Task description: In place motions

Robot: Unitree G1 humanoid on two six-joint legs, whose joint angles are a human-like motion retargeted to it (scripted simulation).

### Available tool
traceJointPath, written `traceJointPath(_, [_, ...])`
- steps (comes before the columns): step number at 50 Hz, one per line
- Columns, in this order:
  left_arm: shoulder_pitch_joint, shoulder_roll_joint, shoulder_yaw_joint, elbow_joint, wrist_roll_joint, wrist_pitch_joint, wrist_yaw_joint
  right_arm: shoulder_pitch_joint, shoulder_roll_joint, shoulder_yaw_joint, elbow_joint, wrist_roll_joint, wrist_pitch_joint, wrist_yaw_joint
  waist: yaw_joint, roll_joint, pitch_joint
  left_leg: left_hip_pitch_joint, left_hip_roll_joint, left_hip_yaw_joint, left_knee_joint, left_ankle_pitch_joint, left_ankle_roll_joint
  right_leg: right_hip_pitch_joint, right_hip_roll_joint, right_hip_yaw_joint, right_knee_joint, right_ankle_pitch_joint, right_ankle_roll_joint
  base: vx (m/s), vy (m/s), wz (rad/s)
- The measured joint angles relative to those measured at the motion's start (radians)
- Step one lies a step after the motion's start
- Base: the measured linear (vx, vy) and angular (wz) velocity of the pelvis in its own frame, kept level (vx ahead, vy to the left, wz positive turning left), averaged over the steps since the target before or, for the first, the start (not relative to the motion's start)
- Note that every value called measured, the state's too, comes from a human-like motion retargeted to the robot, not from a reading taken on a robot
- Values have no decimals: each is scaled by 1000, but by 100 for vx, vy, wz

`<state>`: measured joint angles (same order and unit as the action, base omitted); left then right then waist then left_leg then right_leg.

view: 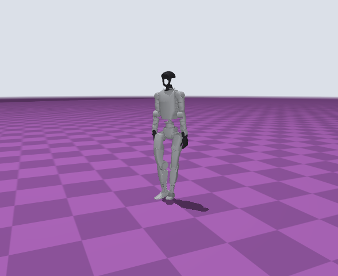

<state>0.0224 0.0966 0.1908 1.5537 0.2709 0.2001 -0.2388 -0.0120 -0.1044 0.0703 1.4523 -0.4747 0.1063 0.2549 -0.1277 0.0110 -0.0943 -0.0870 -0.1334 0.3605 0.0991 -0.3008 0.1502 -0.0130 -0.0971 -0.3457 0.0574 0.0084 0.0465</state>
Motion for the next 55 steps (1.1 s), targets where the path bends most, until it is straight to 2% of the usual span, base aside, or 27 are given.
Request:
traceJointPath(2, [-14, -13, 4, 10, -13, 4, 21, -9, 4, -21, 0, -8, 3, 3, 9, -4, -5, -13, 1, -19, -8, 10, -8, -7, -23, -79, -18, 20, 26, -2, -6, -8])
traceJointPath(7, [-3, -41, 0, 4, -74, -21, 5, -25, 1, 9, -21, -13, -8, 7, -17, 9, -4, -4, 8, -6, -55, 35, -10, -27, 7, -51, -12, 16, 1, 8, -2, 7])
traceJointPath(11, [-18, -50, -39, 14, 0, -1, -9, -33, 0, -1, -31, 3, -9, -2, -83, 37, -11, -13, 16, -48, -68, 47, -12, -29, 24, -92, -19, 13, -2, 6, -5, 61])
traceJointPath(17, [-10, -37, -96, -31, 74, -4, 1, -25, -4, -17, -2, 51, 0, -1, -29, 20, -5, -11, 23, -11, -67, 52, -17, -25, 32, -58, -24, 22, -12, 10, -2, -28])
traceJointPath(28, [-12, -34, -39, -1, 2, 1, -2, -15, -9, -21, 16, 22, 3, -6, -24, 22, -7, -18, 48, 7, -61, 48, -38, -29, 47, -39, -23, 18, -22, 5, -2, -7])
traceJointPath(55, [-3, -30, -33, -5, 8, -3, 0, -17, 6, -6, -1, 30, -1, 2, -35, 24, -17, -2, 57, 6, -73, 30, -47, -26, 63, -43, -23, 13, -28, 0, 0, 0])
